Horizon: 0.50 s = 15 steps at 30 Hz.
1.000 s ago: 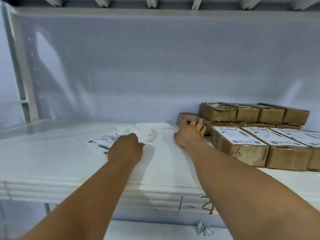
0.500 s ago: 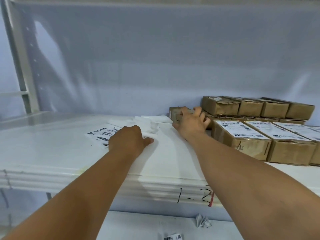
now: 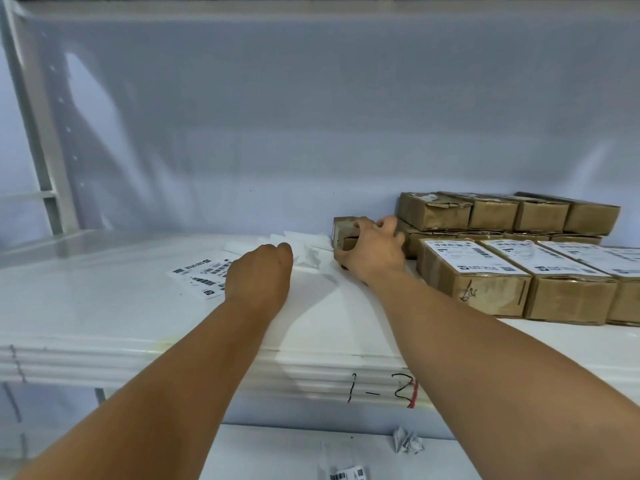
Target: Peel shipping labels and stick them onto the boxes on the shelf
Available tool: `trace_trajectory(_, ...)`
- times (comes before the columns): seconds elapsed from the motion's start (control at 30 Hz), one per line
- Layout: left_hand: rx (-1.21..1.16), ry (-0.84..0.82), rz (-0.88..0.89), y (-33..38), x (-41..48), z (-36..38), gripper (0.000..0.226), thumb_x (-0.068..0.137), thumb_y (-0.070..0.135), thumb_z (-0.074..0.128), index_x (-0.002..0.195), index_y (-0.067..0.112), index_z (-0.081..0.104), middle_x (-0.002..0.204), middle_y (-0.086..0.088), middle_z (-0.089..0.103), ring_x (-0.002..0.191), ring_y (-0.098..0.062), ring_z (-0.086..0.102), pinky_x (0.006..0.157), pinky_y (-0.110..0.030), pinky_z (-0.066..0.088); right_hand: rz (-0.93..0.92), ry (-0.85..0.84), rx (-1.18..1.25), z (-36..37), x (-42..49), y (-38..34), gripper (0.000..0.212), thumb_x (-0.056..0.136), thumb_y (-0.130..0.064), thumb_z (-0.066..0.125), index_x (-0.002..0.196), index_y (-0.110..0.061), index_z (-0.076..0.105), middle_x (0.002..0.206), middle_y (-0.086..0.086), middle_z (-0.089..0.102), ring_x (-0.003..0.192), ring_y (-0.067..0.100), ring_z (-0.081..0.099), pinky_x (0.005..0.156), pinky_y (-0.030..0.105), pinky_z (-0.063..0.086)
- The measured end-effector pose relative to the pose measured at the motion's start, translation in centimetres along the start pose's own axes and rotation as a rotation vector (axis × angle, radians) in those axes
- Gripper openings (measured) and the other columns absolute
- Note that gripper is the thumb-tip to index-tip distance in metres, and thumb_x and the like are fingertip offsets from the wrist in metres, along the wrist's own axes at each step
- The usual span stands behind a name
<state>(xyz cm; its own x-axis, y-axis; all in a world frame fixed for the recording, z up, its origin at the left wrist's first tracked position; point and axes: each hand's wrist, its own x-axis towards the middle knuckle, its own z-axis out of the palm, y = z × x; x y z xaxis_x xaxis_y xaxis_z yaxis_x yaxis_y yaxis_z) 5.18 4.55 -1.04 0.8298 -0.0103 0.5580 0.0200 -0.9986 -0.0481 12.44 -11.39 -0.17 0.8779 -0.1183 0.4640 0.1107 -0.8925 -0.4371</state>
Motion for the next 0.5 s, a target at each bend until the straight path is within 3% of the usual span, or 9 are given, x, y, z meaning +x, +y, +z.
trace_trajectory(0.07, -0.036, 0.043, 0.008, 0.2, 0.0, -0.3, 0.023, 0.091, 0.004, 0.040, 0.113, 0.011, 0.046, 0.091, -0.006, 0.051, 0.080, -0.027, 0.047, 0.063, -0.032, 0.034, 0.038, -0.055, -0.015, -0.4, -0.7, -0.5, 0.064, 0.076, -0.046, 0.066, 0.132, -0.027, 0.041, 0.137, 0.008, 0.021, 0.120, 0.036, 0.029, 0.094, 0.041, 0.042)
trace_trajectory(0.13, -0.101, 0.084, 0.009, 0.5, -0.2, -0.8, 0.025, 0.090, 0.003, 0.039, 0.114, 0.011, 0.043, 0.101, -0.008, 0.054, 0.083, -0.027, 0.047, 0.062, -0.034, 0.035, 0.060, -0.103, -0.050, -0.9, -1.4, -1.0, 0.069, 0.076, -0.049, 0.065, 0.136, -0.030, 0.037, 0.138, 0.008, 0.021, 0.121, 0.037, 0.028, 0.097, 0.042, 0.038)
trace_trajectory(0.23, -0.234, 0.171, 0.032, 0.8, -0.5, -1.2, 0.034, 0.084, -0.005, 0.038, 0.114, 0.012, 0.039, 0.094, -0.008, 0.050, 0.081, -0.026, 0.045, 0.060, -0.036, 0.037, 0.074, -0.140, -0.098, -1.8, -2.6, -1.6, 0.072, 0.076, -0.051, 0.064, 0.137, -0.028, 0.035, 0.138, 0.009, 0.021, 0.122, 0.038, 0.028, 0.096, 0.042, 0.038)
trace_trajectory(0.33, -0.337, 0.267, 0.137, 0.6, -0.7, -0.9, 0.024, 0.083, -0.008, 0.043, 0.102, 0.003, 0.054, 0.097, -0.013, 0.051, 0.087, -0.030, 0.049, 0.059, -0.036, 0.040, 0.071, -0.173, -0.123, -2.9, -3.9, -1.9, 0.074, 0.074, -0.054, 0.064, 0.136, -0.025, 0.035, 0.136, 0.009, 0.021, 0.122, 0.037, 0.028, 0.093, 0.041, 0.040)
trace_trajectory(0.43, -0.288, 0.397, 0.241, 0.3, -0.6, -0.6, 0.026, 0.072, -0.008, 0.040, 0.076, -0.003, 0.065, 0.091, -0.013, 0.061, 0.077, -0.032, 0.059, 0.040, -0.032, 0.047, 0.030, -0.207, -0.147, -4.2, -5.2, -1.6, 0.076, 0.073, -0.059, 0.062, 0.136, -0.024, 0.037, 0.136, 0.008, 0.021, 0.121, 0.035, 0.029, 0.085, 0.038, 0.039)
trace_trajectory(0.5, -0.234, 0.427, 0.274, 0.2, -0.3, -0.5, 0.040, 0.069, 0.001, 0.032, 0.082, 0.000, 0.070, 0.095, -0.009, 0.065, 0.081, -0.025, 0.055, 0.034, -0.025, 0.044, -0.010, -0.212, -0.194, -4.9, -6.0, -1.3, 0.080, 0.072, -0.066, 0.059, 0.136, -0.024, 0.037, 0.138, 0.008, 0.022, 0.123, 0.035, 0.030, 0.083, 0.038, 0.039)
